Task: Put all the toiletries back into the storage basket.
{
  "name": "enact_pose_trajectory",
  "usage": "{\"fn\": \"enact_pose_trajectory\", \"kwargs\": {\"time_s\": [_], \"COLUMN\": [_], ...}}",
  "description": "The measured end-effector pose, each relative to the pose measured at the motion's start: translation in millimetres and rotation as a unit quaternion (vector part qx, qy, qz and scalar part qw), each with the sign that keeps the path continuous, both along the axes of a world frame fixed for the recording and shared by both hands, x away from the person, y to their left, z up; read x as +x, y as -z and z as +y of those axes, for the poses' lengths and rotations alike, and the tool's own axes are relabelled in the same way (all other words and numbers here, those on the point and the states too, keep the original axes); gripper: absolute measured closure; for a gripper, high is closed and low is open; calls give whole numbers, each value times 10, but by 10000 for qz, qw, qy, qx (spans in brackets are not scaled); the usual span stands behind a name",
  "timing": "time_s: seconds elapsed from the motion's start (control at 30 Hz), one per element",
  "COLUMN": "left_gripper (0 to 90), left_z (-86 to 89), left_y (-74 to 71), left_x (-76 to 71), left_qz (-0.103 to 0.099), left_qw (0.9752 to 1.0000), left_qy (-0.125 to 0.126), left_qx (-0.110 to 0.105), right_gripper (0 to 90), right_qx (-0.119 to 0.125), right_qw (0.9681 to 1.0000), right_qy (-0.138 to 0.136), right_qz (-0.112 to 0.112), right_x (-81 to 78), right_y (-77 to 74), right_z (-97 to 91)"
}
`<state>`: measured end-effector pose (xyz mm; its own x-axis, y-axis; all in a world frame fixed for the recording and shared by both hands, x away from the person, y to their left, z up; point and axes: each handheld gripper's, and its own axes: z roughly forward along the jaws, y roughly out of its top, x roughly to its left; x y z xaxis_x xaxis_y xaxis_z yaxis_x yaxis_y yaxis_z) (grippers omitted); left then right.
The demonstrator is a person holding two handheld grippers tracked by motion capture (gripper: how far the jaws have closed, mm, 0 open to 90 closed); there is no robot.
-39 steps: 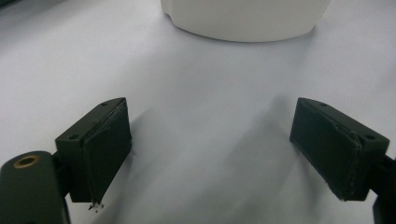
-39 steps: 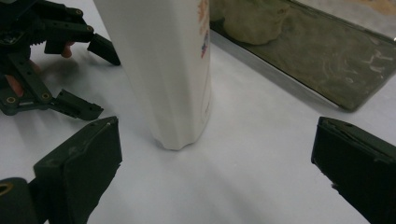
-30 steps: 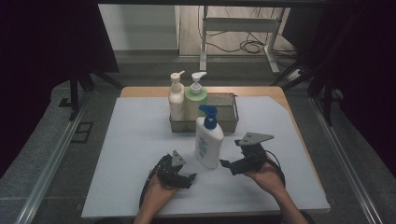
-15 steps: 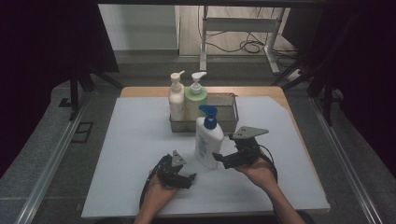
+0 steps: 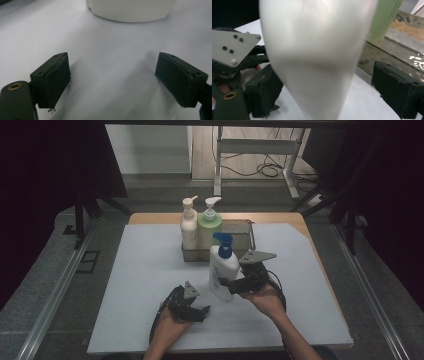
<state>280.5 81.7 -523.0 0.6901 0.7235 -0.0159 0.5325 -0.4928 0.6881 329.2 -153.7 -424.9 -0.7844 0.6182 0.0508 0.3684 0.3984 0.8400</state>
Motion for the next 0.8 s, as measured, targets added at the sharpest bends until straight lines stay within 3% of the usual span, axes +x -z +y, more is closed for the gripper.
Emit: {"fn": "enact_pose_trajectory", "kwargs": {"time_s": [0.43, 0.8], "left_gripper": [127, 127], "left_z": [0, 0], "left_y": [0, 0], "left_x": [0, 0], "left_qz": [-2, -2], "left_qw": [10000, 10000], "left_qy": [0, 0], "left_qx": [0, -1], "right_gripper": [155, 267], "right_qx": [-59, -47], "right_qw": [9998, 9995], "right_qy": [130, 206], "right_qz": [-130, -238], "right_x": [59, 81], "right_y": [-21, -16], "right_z": [170, 230]}}
